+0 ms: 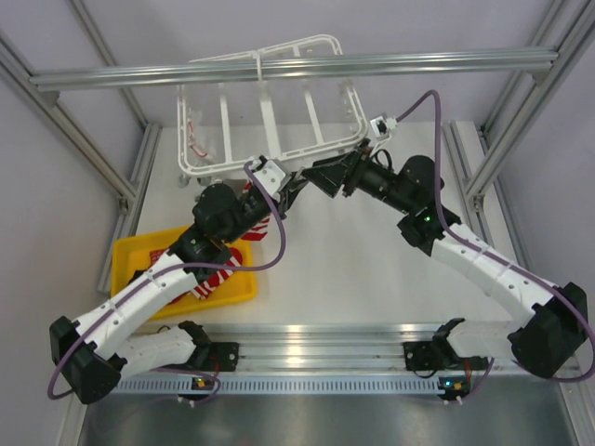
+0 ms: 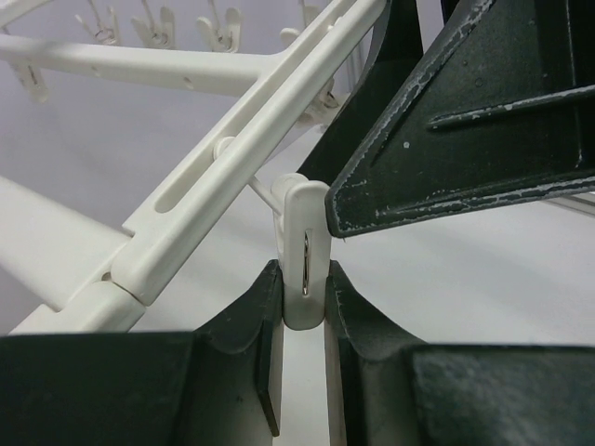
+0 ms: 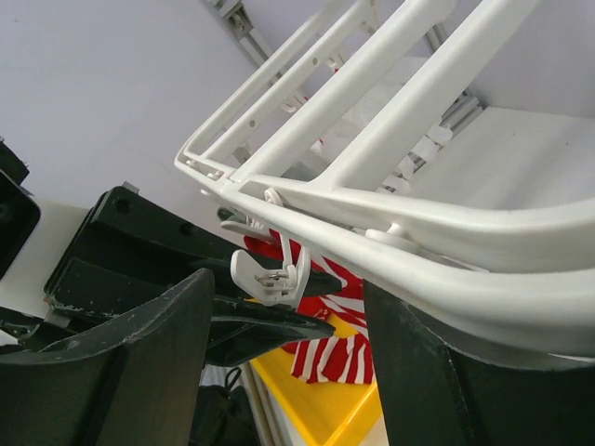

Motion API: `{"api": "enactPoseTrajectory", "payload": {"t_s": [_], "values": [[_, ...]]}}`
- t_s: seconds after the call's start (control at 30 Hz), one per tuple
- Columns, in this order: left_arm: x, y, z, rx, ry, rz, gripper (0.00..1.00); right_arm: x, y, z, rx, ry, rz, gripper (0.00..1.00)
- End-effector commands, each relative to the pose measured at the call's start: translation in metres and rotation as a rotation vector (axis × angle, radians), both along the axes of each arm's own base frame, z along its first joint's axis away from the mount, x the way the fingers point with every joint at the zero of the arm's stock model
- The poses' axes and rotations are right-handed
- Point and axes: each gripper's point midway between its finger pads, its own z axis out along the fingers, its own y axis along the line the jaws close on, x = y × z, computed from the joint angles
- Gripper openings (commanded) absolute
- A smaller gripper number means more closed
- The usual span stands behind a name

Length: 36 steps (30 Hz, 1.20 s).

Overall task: Clip the socks to the hanger
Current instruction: Open the clamp at the hanger.

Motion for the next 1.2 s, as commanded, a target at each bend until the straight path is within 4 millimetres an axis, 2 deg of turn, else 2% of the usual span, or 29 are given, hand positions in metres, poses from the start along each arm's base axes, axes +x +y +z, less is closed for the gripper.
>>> {"api": "enactPoseTrajectory", "payload": {"t_s": [0.0, 0.1, 0.43, 0.7, 0.93, 0.97, 1.0, 1.07, 1.1, 1.13, 1.17], "values": [[-0.017, -0.01, 0.019, -0.056, -0.028, -0.096, 0.0, -0.008, 0.003, 0.017, 0.059, -0.075, 0.053, 0.65], [-0.02, -0.014, 0.016, -0.053, -0.013, -0.12, 0.0, -0.008, 0.005, 0.013, 0.058, -0.074, 0.064, 0.64], [-0.024, -0.022, 0.007, -0.018, 0.013, -0.169, 0.0, -0.004, 0.005, 0.022, 0.075, -0.086, 0.043, 0.52], [-0.02, -0.025, 0.003, 0.0, 0.026, -0.168, 0.0, -0.006, 0.008, 0.014, 0.093, -0.02, 0.033, 0.53], [-0.02, -0.026, -0.001, 0.004, 0.039, -0.17, 0.0, -0.002, 0.004, 0.014, 0.109, -0.015, -0.011, 0.44], [-0.02, -0.027, -0.001, 0.005, 0.038, -0.176, 0.0, 0.0, 0.005, 0.012, 0.104, -0.013, -0.015, 0.42], [-0.021, -0.027, -0.001, 0.005, 0.038, -0.178, 0.0, 0.0, 0.005, 0.012, 0.104, -0.01, -0.016, 0.33], [-0.021, -0.027, -0.001, 0.003, 0.041, -0.178, 0.0, 0.002, 0.004, 0.011, 0.106, -0.004, -0.028, 0.24], [-0.021, -0.027, -0.003, 0.01, 0.047, -0.179, 0.0, 0.002, 0.004, 0.011, 0.106, -0.001, -0.03, 0.17], [-0.022, -0.026, -0.003, 0.009, 0.049, -0.177, 0.02, 0.003, 0.003, 0.011, 0.106, 0.002, -0.036, 0.13], [-0.023, -0.026, -0.003, 0.01, 0.052, -0.18, 0.09, 0.005, 0.002, 0.011, 0.106, 0.003, -0.046, 0.09]]}}
